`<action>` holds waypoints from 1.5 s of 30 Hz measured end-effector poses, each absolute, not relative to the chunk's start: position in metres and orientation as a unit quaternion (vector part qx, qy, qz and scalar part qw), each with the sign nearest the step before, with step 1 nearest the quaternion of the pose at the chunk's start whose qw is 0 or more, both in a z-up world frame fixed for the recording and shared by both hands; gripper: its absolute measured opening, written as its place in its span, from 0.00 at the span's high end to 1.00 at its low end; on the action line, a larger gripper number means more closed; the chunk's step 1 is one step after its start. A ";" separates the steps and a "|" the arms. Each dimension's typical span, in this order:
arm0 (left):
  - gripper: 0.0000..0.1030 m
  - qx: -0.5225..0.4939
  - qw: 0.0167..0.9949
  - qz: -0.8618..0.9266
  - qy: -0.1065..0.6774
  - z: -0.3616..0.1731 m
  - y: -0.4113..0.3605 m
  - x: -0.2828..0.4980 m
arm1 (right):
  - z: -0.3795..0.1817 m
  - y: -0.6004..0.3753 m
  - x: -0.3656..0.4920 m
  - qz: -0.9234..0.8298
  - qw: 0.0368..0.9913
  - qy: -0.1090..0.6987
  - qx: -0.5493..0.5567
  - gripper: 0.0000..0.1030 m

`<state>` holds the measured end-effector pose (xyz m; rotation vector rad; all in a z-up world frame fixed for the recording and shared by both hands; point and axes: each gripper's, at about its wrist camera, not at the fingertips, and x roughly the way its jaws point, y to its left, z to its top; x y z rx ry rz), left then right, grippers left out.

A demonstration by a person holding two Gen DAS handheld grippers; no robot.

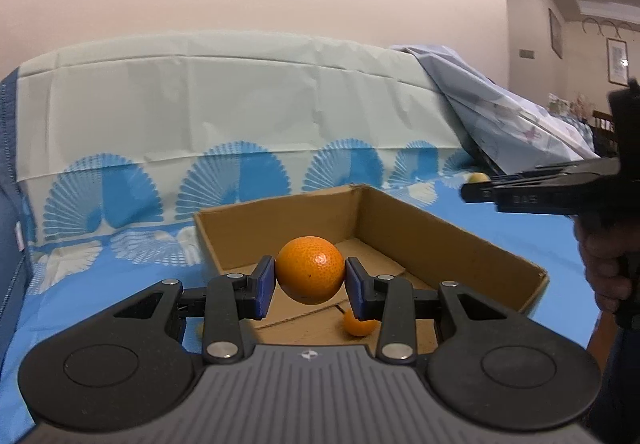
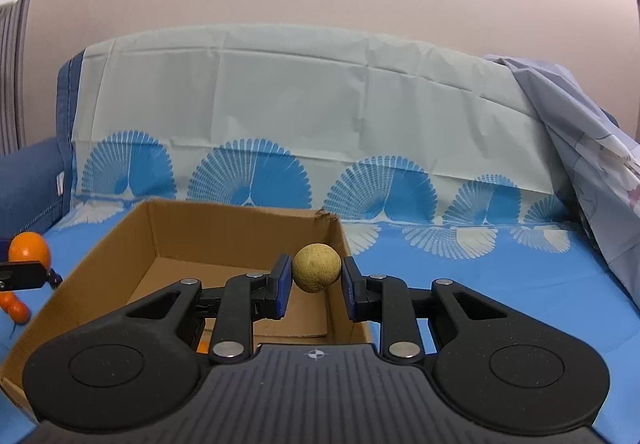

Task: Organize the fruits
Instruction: 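Carry the mandarin in the left tool and yellow-green fruit in the right tool over the box, then open the left tool dropping the mandarin into the box while the right tool releases its fruit, then move both open tools back toward the fruit cluster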

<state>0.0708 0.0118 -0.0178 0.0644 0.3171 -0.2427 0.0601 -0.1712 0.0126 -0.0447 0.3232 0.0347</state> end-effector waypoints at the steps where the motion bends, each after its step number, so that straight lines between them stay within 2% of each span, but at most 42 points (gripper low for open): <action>1: 0.59 0.034 0.979 -0.124 0.160 -0.020 0.009 0.073 | 0.012 -0.169 0.062 0.019 0.986 0.166 -0.025 0.73; 29: 0.59 0.051 0.972 -0.143 0.181 -0.034 -0.010 0.081 | -0.004 -0.158 0.083 0.025 0.973 0.220 -0.059 0.73; 33: 0.58 0.046 0.968 -0.156 0.191 -0.035 -0.010 0.083 | -0.011 -0.157 0.090 0.009 0.966 0.249 -0.066 0.53; 35: 0.28 0.050 0.969 -0.153 0.190 -0.035 -0.011 0.082 | -0.011 -0.159 0.091 -0.001 0.966 0.248 -0.065 0.46; 36: 0.24 0.052 0.969 -0.151 0.187 -0.035 -0.011 0.082 | -0.011 -0.161 0.091 -0.009 0.966 0.249 -0.062 0.42; 40: 0.22 0.038 0.974 -0.124 0.186 -0.032 -0.002 0.086 | -0.016 -0.167 0.097 -0.047 0.960 0.269 -0.063 0.31; 45: 0.22 0.031 0.973 -0.065 0.220 -0.037 0.010 0.100 | -0.033 -0.175 0.109 -0.090 0.939 0.324 -0.066 0.31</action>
